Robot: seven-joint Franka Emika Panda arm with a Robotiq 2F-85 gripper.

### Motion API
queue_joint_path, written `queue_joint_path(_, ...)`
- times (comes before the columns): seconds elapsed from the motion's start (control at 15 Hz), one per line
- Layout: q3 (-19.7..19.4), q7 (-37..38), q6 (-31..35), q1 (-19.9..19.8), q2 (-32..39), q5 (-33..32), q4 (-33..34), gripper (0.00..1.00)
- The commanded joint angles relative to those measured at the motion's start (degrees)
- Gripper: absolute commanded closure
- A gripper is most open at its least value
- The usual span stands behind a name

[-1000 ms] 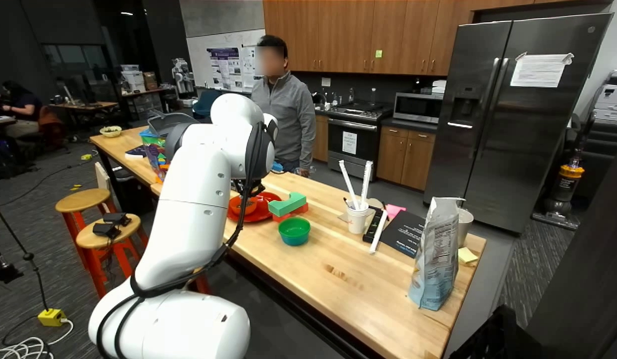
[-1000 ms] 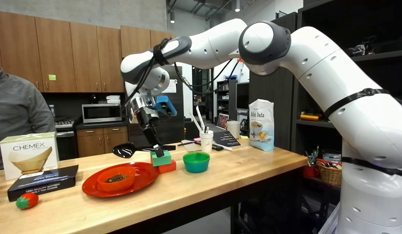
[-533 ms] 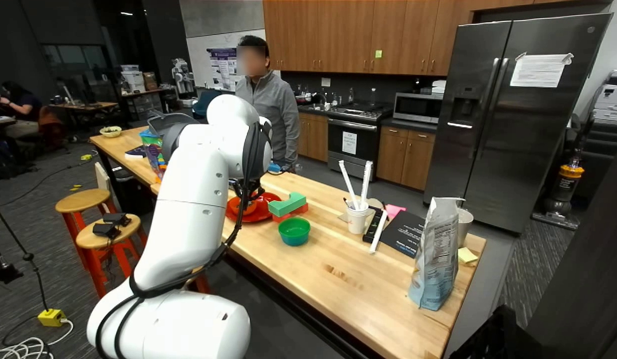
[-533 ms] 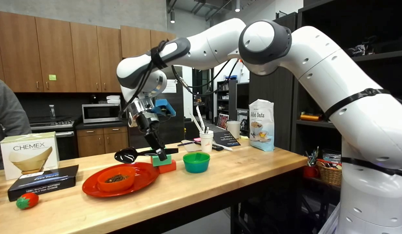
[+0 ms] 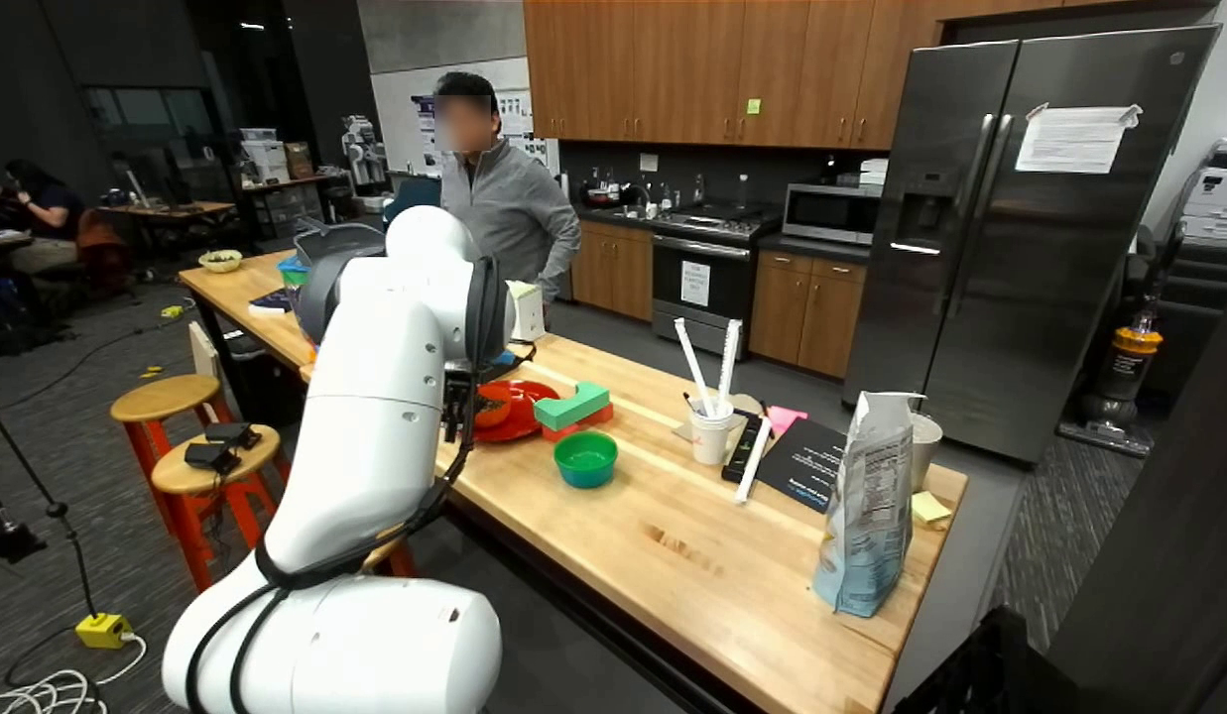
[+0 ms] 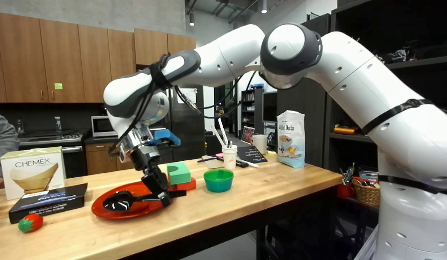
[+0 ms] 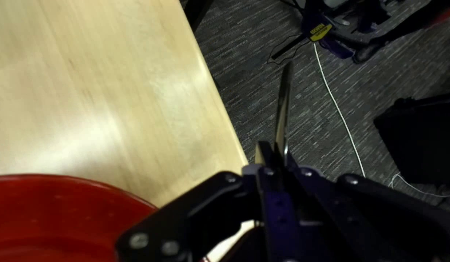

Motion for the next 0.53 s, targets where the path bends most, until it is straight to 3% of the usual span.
queue_joint_path(0.0, 1.1, 4.6, 2.0, 3.8, 3.3, -1.4, 1.9, 0.99)
queue_joint_path(0.13, 1.4, 7.8, 3.0, 6.5, 5.1, -1.5, 2.9, 0.99)
queue_joint_path(0.2, -0.5, 3.0, -2.8, 2.0, 0.4, -3.1, 2.8, 0.99)
queue_joint_path(0.47, -2.2, 3.2, -9.7, 1.5, -1.0, -7.9, 7.9, 0.99)
